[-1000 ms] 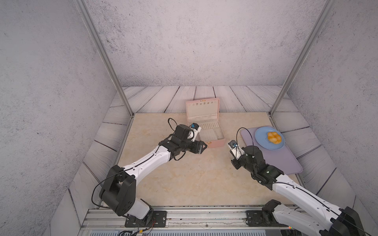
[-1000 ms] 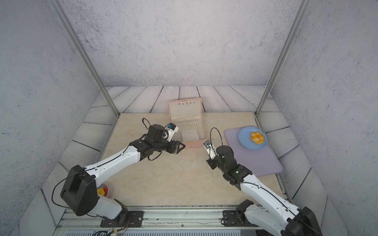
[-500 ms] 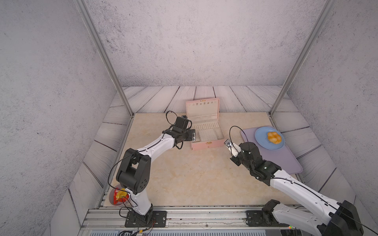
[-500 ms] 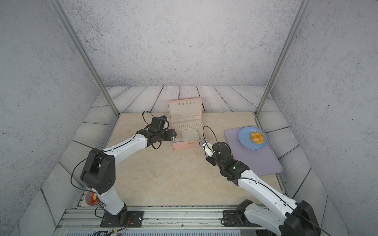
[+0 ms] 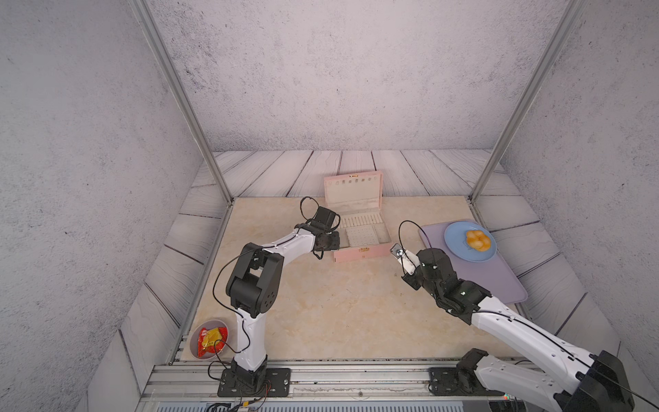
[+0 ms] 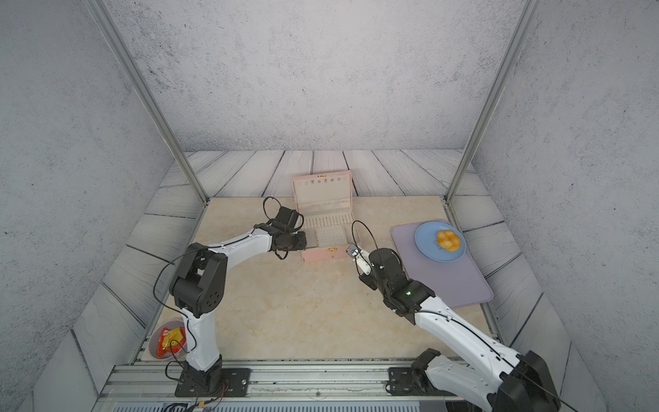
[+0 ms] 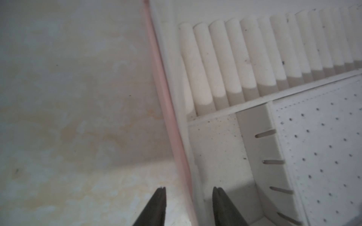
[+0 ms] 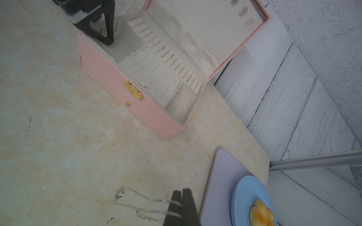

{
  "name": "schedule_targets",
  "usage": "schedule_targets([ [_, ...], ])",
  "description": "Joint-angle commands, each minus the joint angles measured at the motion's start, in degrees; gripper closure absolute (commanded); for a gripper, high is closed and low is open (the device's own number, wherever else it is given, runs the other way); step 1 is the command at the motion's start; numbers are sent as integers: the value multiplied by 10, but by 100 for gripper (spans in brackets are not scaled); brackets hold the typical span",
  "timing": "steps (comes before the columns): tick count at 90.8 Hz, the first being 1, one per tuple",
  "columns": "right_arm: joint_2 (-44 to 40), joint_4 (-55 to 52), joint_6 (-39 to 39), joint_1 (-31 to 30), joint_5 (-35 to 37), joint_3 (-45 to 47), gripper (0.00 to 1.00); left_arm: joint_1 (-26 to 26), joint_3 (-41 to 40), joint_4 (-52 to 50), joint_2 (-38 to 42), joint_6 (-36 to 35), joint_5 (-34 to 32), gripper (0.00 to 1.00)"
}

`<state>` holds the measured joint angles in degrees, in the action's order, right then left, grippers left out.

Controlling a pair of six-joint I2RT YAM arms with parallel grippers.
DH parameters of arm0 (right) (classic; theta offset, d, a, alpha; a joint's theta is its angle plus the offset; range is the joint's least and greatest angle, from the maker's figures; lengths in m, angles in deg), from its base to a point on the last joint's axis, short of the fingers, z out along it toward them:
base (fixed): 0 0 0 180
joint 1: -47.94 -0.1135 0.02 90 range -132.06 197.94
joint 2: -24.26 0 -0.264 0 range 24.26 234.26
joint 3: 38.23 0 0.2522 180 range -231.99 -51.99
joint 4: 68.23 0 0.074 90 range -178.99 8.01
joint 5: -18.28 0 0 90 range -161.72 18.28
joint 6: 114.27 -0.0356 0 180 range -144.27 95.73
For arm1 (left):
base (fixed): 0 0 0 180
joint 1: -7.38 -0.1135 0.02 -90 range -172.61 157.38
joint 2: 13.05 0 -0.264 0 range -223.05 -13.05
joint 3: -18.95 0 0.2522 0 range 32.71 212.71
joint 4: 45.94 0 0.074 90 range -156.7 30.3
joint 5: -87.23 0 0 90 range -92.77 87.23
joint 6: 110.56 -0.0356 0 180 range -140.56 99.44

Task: Put jewelry chain into jewelry box
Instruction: Move the jewelry box to the center of the board.

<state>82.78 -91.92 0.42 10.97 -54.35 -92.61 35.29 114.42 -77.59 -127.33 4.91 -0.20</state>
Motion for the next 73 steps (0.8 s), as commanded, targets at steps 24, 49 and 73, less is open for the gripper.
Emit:
schedule_targets([
  [24, -34, -23, -14, -24, -14, -17, 100, -1, -76, -49, 65, -26, -31, 83],
  [49, -63, -53, -27, -66, -35, -31, 100, 37, -248, -68, 206, -4, -14, 85],
  [73, -95, -63, -47, -80, -102, -31, 100, 76, -343, -102, 346, 19, 5, 77],
])
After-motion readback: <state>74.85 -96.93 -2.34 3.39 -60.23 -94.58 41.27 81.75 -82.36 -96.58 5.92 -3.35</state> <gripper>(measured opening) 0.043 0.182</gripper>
